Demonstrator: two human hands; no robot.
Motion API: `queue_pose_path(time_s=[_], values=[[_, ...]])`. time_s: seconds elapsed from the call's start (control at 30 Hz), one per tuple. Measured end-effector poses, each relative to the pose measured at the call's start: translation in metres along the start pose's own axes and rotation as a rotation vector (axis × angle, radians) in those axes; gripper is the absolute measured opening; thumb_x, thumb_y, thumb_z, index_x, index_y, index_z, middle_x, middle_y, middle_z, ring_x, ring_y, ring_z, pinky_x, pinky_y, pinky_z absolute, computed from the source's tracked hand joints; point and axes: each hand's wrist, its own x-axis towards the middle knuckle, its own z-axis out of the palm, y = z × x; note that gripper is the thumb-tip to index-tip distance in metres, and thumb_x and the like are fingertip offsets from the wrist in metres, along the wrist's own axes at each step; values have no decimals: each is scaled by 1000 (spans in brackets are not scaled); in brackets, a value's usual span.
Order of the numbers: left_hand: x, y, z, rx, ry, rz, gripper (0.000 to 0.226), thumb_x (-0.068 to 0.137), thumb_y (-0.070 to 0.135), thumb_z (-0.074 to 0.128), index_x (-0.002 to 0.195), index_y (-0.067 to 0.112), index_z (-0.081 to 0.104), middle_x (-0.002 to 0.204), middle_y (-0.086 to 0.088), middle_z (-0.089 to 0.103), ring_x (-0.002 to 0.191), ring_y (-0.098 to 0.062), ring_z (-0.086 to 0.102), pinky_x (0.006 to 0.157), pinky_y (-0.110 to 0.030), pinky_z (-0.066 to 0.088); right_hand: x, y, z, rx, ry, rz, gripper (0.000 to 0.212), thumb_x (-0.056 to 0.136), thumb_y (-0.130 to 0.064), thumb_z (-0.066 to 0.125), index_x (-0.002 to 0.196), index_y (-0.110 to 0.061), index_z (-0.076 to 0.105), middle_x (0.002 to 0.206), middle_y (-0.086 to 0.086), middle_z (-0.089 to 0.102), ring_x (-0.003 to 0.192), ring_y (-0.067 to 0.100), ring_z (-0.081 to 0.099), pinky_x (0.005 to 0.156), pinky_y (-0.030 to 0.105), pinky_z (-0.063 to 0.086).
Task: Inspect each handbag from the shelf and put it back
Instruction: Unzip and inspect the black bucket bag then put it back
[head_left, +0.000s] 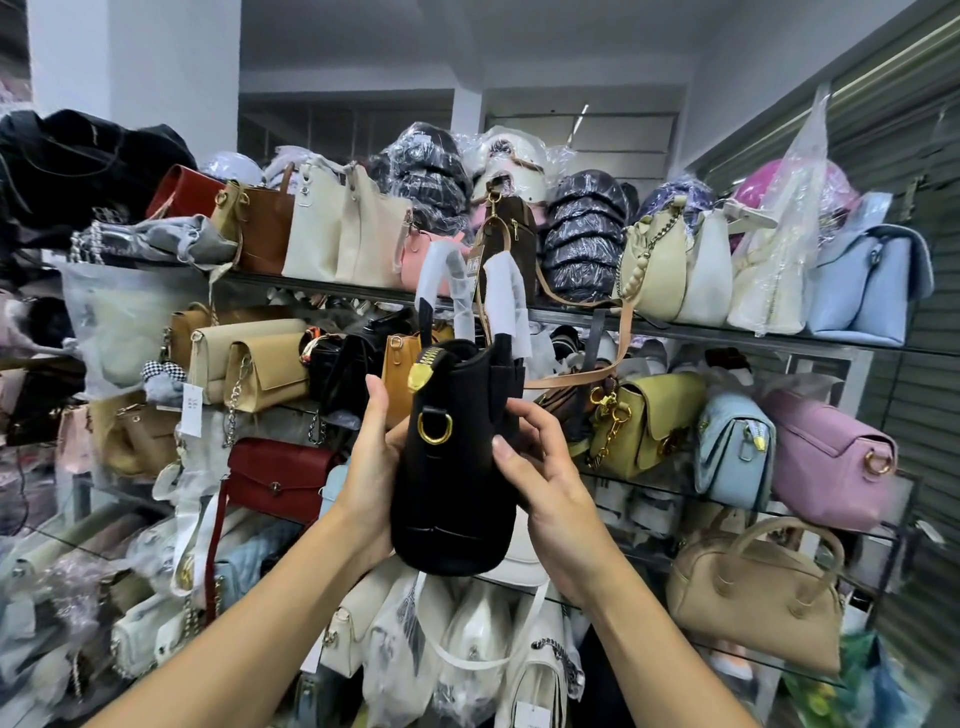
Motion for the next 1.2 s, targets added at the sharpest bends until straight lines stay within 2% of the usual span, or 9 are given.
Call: queue_pose_path(time_s=[0.13, 0.27, 0.37, 0.5, 0.7, 0.87, 1.03, 1.13, 1.2], values=[[-4, 5, 5, -51, -30, 28, 69, 87, 69, 41, 102, 17, 82, 120, -15, 73, 105, -28, 73, 86, -38, 62, -2, -4, 4, -77, -2, -29, 50, 83, -52, 71, 131, -52, 57, 151, -1, 42, 139, 18, 46, 117, 40, 43], [-7, 7, 10, -82, -33, 40, 70, 103, 53, 29, 81, 16, 84, 94, -9, 79, 80, -20, 77, 61, -28, 61, -2, -7, 8, -134, 12, -52, 56, 80, -58, 70, 134, -54, 55, 152, -1, 42, 141, 22, 43, 121, 47, 35], [-5, 7, 10, -94, -11, 35, 77, 106, 52, 23, 78, 16, 84, 91, -9, 79, 77, -19, 77, 58, -27, 60, -2, -9, 9, -160, 19, -45, 54, 80, -60, 69, 132, -56, 55, 151, -4, 40, 142, 21, 42, 122, 48, 33], [-3, 6, 8, -88, 16, -1, 78, 102, 63, 25, 80, 17, 84, 95, -10, 79, 80, -21, 77, 61, -31, 62, -4, -18, 13, -192, 12, 21, 36, 87, -66, 65, 121, -69, 54, 143, -14, 34, 140, 12, 40, 122, 43, 33], [0, 4, 6, -41, 28, -37, 80, 98, 70, 25, 89, 17, 84, 106, -12, 77, 89, -23, 77, 70, -32, 63, -5, -23, 12, -229, 13, 84, 41, 78, -71, 50, 118, -73, 50, 136, -17, 35, 138, -2, 30, 122, 34, 25], [-2, 7, 6, 23, 22, -55, 81, 94, 75, 27, 90, 18, 84, 110, -11, 77, 92, -22, 76, 82, -38, 54, -3, -25, 10, -268, 13, 138, 34, 91, -68, 46, 125, -69, 49, 138, -6, 38, 133, -2, 34, 115, 28, 24], [-4, 7, 7, 62, 13, -128, 73, 94, 73, 35, 96, 18, 84, 116, -13, 75, 97, -24, 75, 89, -41, 53, 3, -25, 0, -317, -26, 188, 41, 104, -61, 29, 143, -61, 41, 142, -9, 38, 106, -28, 25, 107, 23, 18], [-4, 7, 6, 82, 9, -176, 70, 93, 71, 40, 98, 16, 83, 117, -14, 74, 98, -27, 75, 91, -41, 53, 6, -22, -6, -341, -45, 243, 44, 103, -65, 25, 145, -63, 37, 149, -11, 36, 125, -8, 33, 109, 26, 19], [-3, 8, 4, 90, 11, -201, 70, 93, 71, 41, 98, 15, 83, 116, -15, 74, 95, -27, 75, 91, -40, 53, 9, -15, -9, -345, -47, 266, 43, 98, -75, 27, 140, -70, 38, 151, -9, 38, 137, 3, 31, 118, 35, 25]])
